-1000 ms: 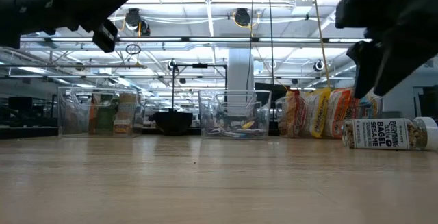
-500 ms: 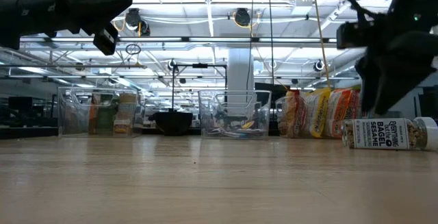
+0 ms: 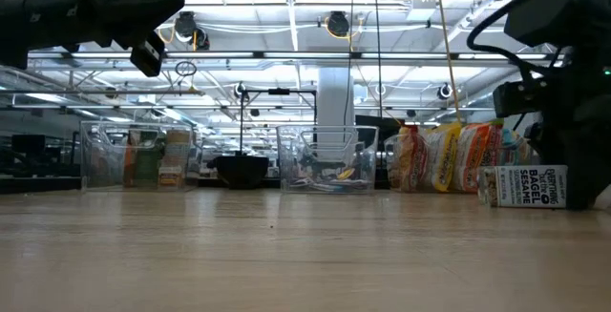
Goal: Pick & Place Food Item
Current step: Put the white seasoning bottle into the left transparent bin
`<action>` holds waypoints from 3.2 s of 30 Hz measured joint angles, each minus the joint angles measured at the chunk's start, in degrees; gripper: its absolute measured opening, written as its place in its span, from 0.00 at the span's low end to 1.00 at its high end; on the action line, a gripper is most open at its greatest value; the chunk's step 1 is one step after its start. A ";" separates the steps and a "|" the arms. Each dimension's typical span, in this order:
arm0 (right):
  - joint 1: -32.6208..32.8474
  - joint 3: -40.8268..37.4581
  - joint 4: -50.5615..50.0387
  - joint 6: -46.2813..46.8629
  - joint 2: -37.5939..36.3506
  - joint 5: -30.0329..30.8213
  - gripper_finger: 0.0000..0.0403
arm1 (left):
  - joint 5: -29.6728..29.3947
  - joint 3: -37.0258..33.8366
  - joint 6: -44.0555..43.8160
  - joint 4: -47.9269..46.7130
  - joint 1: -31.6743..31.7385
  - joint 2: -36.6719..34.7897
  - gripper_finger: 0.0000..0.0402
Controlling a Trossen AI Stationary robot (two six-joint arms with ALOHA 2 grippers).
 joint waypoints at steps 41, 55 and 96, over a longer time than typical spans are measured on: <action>-6.02 -0.97 47.64 -32.44 -2.37 -4.48 0.47 | -1.38 25.27 11.71 -30.91 0.93 3.97 0.36; -7.50 -0.89 61.51 -36.43 6.79 -4.51 0.47 | -3.24 42.21 15.05 -35.45 1.83 28.75 0.75; -7.54 -0.86 67.44 -36.63 11.19 -4.36 0.55 | -1.90 51.93 9.34 -38.62 5.44 42.99 0.51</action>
